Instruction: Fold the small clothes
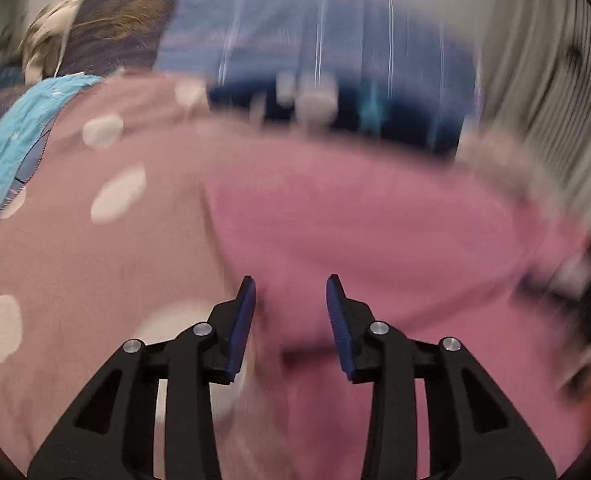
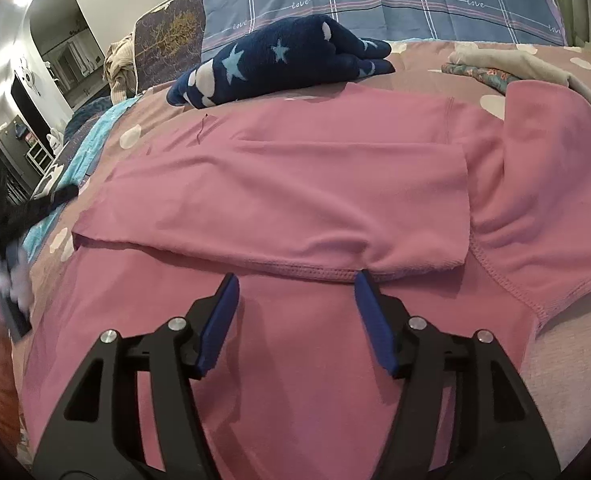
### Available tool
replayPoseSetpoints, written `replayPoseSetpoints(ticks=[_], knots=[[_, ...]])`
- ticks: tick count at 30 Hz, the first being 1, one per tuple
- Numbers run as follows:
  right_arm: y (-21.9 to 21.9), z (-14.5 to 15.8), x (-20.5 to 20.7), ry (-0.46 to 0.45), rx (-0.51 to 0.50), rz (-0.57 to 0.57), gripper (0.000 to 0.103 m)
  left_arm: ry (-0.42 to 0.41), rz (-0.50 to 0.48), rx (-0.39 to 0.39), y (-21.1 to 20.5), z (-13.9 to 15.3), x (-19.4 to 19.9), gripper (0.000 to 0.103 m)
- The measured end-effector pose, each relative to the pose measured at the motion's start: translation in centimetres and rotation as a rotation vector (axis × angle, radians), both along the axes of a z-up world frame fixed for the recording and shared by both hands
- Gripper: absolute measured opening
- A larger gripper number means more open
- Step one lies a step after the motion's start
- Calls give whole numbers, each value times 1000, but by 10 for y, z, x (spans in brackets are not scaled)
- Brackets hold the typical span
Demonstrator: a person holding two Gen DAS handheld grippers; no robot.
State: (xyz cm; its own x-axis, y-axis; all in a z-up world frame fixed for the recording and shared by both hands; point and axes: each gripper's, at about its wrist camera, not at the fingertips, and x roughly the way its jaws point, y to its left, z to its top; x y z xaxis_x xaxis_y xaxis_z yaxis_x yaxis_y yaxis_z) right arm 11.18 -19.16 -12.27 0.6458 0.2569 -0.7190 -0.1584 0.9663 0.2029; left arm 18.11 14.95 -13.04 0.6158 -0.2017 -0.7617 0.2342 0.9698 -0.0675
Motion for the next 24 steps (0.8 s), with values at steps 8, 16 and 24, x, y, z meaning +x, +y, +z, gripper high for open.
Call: replayPoseSetpoints(ticks=[8, 16, 24], knots=[[-4, 3, -1, -2, 22, -7, 60, -85, 16, 63, -25, 25, -23, 40], [-93, 62, -56, -139, 102, -244, 60, -102, -161, 6, -100, 34, -18, 46], [-304, 65, -138, -156, 533, -819, 62, -16, -146, 39, -111, -5, -4, 54]])
